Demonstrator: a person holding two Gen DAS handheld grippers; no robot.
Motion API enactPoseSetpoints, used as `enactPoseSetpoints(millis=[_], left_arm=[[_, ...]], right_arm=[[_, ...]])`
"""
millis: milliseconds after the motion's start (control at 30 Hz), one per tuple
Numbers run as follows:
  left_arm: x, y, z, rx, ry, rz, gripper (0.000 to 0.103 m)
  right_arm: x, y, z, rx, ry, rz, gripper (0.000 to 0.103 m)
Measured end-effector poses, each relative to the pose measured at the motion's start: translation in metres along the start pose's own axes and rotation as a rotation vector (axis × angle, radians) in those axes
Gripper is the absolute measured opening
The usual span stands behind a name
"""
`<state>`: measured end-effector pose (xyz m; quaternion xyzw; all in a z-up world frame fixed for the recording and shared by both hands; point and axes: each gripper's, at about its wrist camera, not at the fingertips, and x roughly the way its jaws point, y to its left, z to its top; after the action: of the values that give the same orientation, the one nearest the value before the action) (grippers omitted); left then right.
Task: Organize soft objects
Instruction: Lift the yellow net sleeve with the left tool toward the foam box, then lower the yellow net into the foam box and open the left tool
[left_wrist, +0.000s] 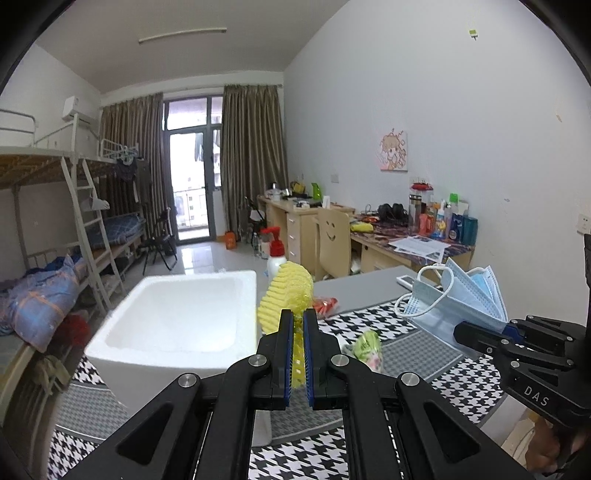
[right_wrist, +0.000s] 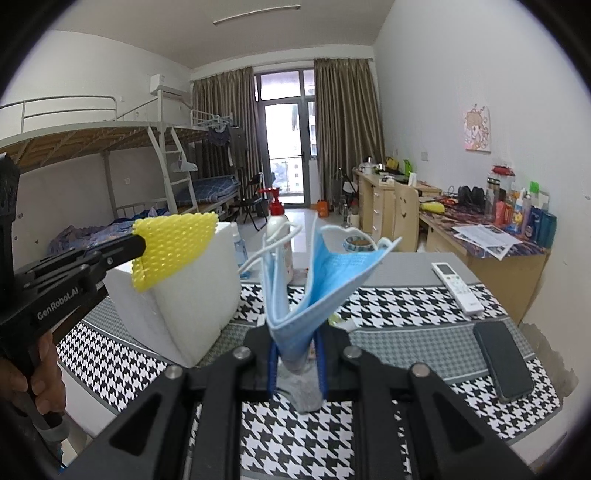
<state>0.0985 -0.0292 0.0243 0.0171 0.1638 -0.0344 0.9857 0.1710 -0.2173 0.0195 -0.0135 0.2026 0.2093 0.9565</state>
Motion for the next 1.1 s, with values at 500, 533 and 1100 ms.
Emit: enactPoseSetpoints(millis=[500, 533, 1100], left_arm=[[-0.008, 0.022, 0.016, 0.003, -0.044, 0.054, 0.005], [-0.008, 0.023, 0.016, 0.003, -0.045, 0.06, 0.006], [-0.003, 0.051, 0.022, -0.031, -0.048, 0.165, 0.005]], right_arm=[[0.007, 0.02, 0.021, -0.017, -0.036, 0.069, 0.02], [0.008, 0.021, 0.022, -0.019, -0.037, 0.074, 0.02], [0.028, 0.048, 0.035, -0.051, -0.047, 0.182, 0.02]])
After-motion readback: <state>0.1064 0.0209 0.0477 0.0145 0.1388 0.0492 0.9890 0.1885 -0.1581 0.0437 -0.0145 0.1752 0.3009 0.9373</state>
